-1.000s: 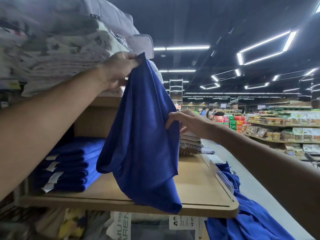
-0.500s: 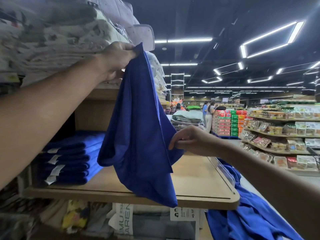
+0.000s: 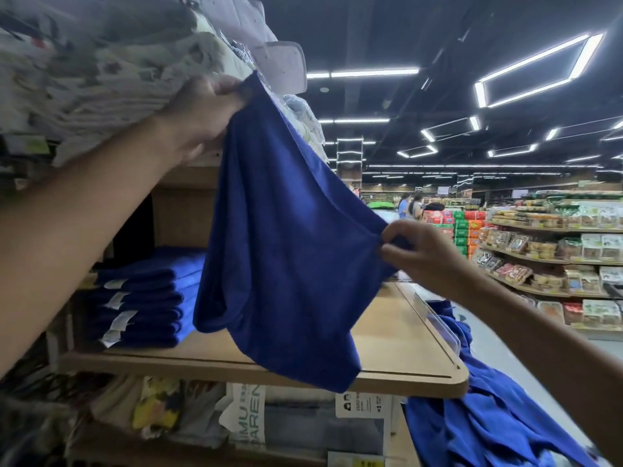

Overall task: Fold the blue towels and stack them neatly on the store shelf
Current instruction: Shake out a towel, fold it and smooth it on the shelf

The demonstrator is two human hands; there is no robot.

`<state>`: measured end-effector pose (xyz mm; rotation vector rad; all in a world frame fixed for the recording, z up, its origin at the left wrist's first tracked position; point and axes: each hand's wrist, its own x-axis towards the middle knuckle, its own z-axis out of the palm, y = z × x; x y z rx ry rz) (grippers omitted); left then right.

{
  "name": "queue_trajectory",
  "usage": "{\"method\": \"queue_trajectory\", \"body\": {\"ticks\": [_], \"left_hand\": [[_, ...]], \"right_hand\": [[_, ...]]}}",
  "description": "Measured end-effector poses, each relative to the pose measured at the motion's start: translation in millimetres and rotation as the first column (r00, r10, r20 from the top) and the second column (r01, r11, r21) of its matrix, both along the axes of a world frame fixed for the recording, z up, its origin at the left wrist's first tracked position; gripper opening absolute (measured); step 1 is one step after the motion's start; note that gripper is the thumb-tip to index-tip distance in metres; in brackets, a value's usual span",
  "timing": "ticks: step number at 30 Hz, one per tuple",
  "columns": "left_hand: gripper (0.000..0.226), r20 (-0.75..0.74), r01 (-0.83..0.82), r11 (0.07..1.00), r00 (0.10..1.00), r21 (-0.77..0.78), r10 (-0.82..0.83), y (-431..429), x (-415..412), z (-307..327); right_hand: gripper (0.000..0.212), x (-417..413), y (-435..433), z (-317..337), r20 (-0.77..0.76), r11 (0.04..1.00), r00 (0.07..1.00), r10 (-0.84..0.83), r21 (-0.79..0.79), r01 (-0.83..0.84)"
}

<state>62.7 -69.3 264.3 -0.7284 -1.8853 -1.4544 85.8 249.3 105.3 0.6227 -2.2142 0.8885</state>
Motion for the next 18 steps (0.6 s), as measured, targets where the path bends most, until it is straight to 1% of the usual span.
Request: {"method": "queue_trajectory", "body": {"ticks": [2,4,8,9,11,12,14,15,16,17,18], "left_hand": [[0.02,-0.031,0.013,1.0,0.999,0.009,-0.013,-14.3,7.1,-13.5],[0.019,-0.078,-0.013,1.0,0.997,-0.012,0.012,-29.0,11.0,-30.3],[0.024,-0.185,-0.11,0.993,0.977,-0.028,0.103,-54.5,19.2,-60.3],[0.025,-0.209,-0.128,0.991,0.971,-0.042,0.116,-59.6,20.7,-66.9],[0.026,-0.197,-0.112,0.994,0.975,-0.016,0.107,-69.9,18.6,-79.0],[0.024,-0.166,-0.062,0.998,0.984,0.026,0.065,-74.9,17.5,-83.7],[0.017,-0.049,0.126,0.984,0.991,0.129,-0.121,-87.5,15.2,-91.3],[0.025,-0.009,0.202,0.965,0.979,0.169,-0.204,-92.5,15.3,-94.4],[0.033,0.003,0.231,0.956,0.972,0.183,-0.235,-96.8,14.5,-97.9],[0.036,0.001,0.209,0.96,0.977,0.188,-0.213,-98.7,13.8,-102.2],[0.032,-0.007,0.14,0.974,0.99,0.18,-0.141,-99.2,12.2,-108.3]], "right_hand": [[0.02,0.0,15.8,16.8,-0.044,0.998,0.998,-0.054,-0.044,0.052],[0.021,1.9,26.1,28.5,-0.08,0.994,0.995,-0.063,-0.091,0.055],[0.037,13.4,36.6,42.2,-0.118,0.975,0.993,0.024,-0.218,-0.049],[0.037,16.4,38.5,44.7,-0.13,0.967,0.991,0.04,-0.244,-0.071],[0.025,23.3,40.6,49.5,-0.139,0.958,0.989,0.042,-0.274,-0.079],[0.017,26.9,41.0,51.5,-0.126,0.952,0.991,0.052,-0.293,-0.087],[0.008,35.2,41.6,56.4,-0.095,0.939,0.992,0.086,-0.324,-0.112],[0.006,38.9,42.1,59.2,-0.093,0.94,0.992,0.089,-0.322,-0.114],[0.007,41.9,43.1,62.1,-0.107,0.951,0.992,0.063,-0.294,-0.092],[0.011,44.1,44.1,64.0,-0.139,0.97,0.99,0.009,-0.241,-0.043],[0.016,44.9,45.1,64.5,-0.173,0.984,0.983,-0.054,-0.178,0.022]]}}
